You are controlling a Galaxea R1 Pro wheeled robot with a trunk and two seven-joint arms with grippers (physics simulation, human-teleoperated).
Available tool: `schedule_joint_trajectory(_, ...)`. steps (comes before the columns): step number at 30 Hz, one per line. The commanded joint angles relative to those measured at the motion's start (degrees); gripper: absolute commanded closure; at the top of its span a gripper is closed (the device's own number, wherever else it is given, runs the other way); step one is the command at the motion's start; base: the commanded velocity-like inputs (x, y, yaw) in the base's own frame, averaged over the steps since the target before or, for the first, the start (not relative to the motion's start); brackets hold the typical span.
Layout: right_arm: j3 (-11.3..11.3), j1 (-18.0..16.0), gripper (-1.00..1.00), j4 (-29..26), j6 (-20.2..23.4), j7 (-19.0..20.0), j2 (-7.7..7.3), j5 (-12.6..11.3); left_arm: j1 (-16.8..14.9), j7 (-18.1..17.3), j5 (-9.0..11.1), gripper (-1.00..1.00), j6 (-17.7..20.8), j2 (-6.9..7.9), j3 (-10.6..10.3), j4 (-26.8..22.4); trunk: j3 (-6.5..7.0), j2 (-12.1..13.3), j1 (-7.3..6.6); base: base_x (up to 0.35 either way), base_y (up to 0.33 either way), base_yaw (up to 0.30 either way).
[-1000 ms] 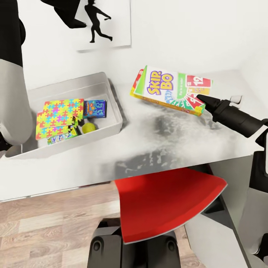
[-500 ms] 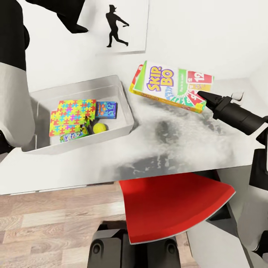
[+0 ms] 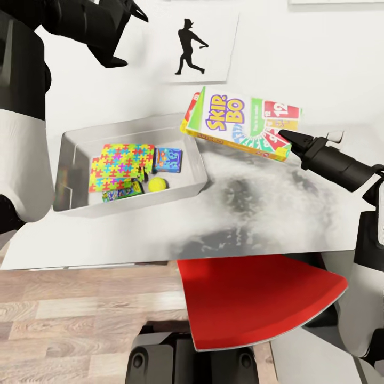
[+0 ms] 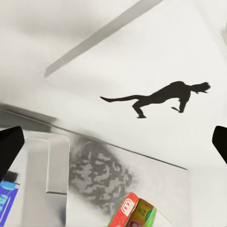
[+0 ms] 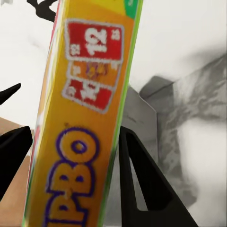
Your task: Put all the toys in the child's room - the three board games (two on the bed and one on the table), the two jigsaw puzzles on the table, and the tennis ball on the table - inside the toy box on the table in the child's room.
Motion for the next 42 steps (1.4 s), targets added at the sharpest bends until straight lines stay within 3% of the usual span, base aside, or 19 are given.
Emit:
schedule_joint_trajectory(1, 0.21, -0.23, 1.00, 0.02, 0.25, 0.59, 0.03, 0.58, 0.10, 0.43, 0.38, -1.00, 0.04, 0.27, -0.11, -0.16, 0.02, -0.08, 0.04, 0.000, 0.000, 0.141)
schedule_joint_trajectory(22, 5.33, -1.79, 1.00, 2.54, 0.25, 0.42, 0.30, 0.62, 2.38, 0.43, 0.55, -1.00, 0.15, 4.16, -0.14, -4.18, 1.82, -0.08, 0.04, 0.000, 0.000, 0.141)
schedule_joint_trajectory(26, 6.09, -1.85, 1.00, 2.99, 0.25, 0.24, 0.56, 0.62, 2.70, 0.43, 0.77, -1.00, 0.32, 5.53, -0.14, -5.64, 2.16, -0.08, 0.04, 0.000, 0.000, 0.145)
schedule_joint_trajectory(37, 7.26, -1.98, 1.00, 3.73, 0.25, -1.85, 1.82, 0.62, 6.77, 2.42, 5.61, -1.00, 0.60, 9.97, -0.14, -10.22, 3.10, -0.08, 0.04, 0.000, 0.000, 0.151)
schedule_joint_trajectory(42, 7.66, -2.00, 1.00, 3.85, 0.25, -2.13, 1.97, 0.62, 8.94, 3.25, 6.67, -1.00, 0.61, 12.06, -0.08, -12.42, 3.53, -0.08, 0.04, 0.000, 0.000, 0.156)
